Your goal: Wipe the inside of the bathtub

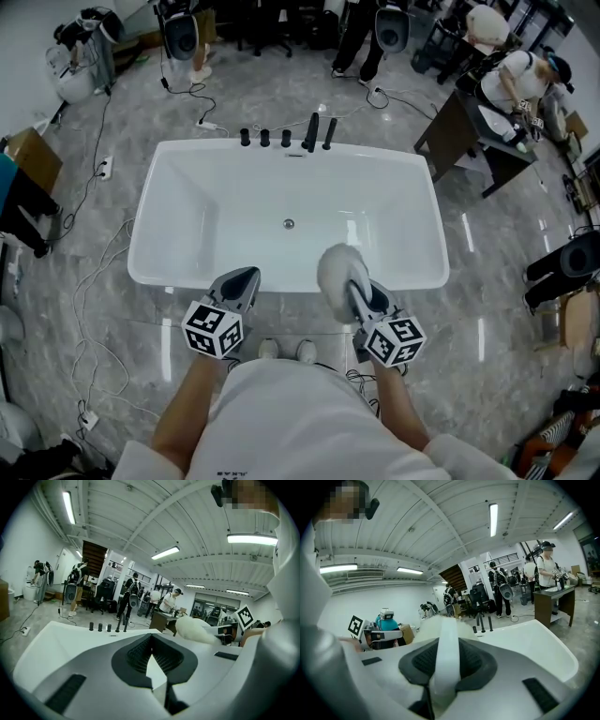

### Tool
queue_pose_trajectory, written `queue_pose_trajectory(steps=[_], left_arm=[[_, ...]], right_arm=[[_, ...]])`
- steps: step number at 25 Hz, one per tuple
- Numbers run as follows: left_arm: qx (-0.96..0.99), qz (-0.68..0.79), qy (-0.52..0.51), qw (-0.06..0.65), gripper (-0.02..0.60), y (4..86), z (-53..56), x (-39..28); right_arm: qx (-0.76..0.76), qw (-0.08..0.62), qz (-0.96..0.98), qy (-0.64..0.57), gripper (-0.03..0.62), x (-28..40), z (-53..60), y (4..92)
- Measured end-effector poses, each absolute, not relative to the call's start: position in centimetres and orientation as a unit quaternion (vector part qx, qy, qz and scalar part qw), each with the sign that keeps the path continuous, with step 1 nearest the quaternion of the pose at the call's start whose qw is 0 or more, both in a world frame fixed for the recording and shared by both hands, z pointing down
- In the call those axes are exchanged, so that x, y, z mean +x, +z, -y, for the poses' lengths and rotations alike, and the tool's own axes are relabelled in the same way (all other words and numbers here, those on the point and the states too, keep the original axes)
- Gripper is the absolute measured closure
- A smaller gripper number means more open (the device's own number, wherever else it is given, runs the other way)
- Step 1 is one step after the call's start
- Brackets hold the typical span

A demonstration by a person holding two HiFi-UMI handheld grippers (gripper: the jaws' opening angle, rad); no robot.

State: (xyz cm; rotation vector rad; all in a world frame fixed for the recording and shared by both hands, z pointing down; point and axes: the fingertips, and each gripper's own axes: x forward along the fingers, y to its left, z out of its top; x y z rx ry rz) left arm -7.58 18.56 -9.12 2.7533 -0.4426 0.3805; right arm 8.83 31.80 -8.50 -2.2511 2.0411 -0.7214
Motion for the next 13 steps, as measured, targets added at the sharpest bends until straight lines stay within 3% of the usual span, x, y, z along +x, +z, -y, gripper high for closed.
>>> queue_pose_trajectory(steps=[13], left_arm=[[0.963, 0.182, 0.134, 0.148, 0.569, -9.2, -19.2, -5.0]], right_arm=[[-0.731, 0.013, -0.648, -0.215, 0.499, 11.0, -31.8, -8.5]])
